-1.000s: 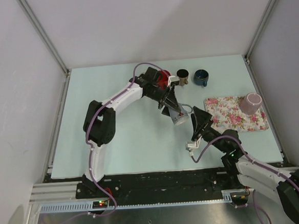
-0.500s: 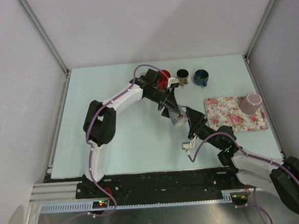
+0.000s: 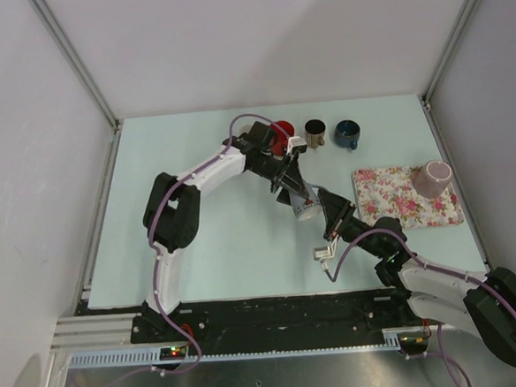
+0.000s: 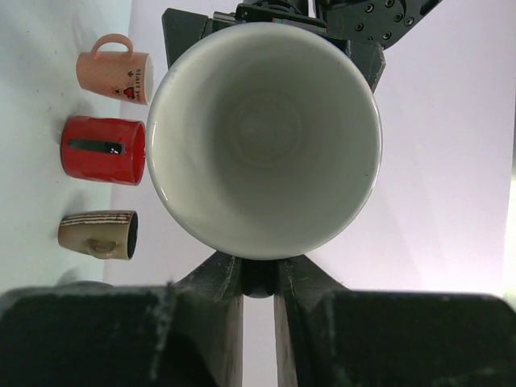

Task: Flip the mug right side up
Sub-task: Turn over the cup on the tray, then place the cup at the center of the board, then turn over the cup on the tray.

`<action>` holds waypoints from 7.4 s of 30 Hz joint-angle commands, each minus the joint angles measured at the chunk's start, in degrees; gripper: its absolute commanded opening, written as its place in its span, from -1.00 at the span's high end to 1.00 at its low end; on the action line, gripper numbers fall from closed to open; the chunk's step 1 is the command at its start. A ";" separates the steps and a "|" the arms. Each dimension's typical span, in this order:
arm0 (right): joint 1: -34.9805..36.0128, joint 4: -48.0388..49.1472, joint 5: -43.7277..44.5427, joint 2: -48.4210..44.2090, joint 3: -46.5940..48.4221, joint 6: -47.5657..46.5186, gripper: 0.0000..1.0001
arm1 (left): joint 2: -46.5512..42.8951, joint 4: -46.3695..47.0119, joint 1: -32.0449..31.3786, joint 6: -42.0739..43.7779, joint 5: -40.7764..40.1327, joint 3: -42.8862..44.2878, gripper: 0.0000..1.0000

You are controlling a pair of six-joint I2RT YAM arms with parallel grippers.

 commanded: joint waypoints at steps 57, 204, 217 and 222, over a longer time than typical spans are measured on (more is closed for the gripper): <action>-31.50 -66.29 11.65 14.12 62.31 78.12 1.00 | -43.72 0.33 35.97 30.85 -34.12 -28.84 -0.99; -60.11 -123.28 6.39 62.66 98.84 51.25 -0.70 | -44.67 0.26 38.69 43.18 -34.43 -40.93 -0.99; -61.06 -133.22 -6.22 63.05 106.08 51.39 -0.70 | -45.20 0.23 38.61 43.48 -34.02 -41.36 -0.99; -60.92 -134.42 -8.27 62.50 105.60 51.73 -0.70 | -45.33 0.25 38.67 43.73 -33.65 -41.49 -0.99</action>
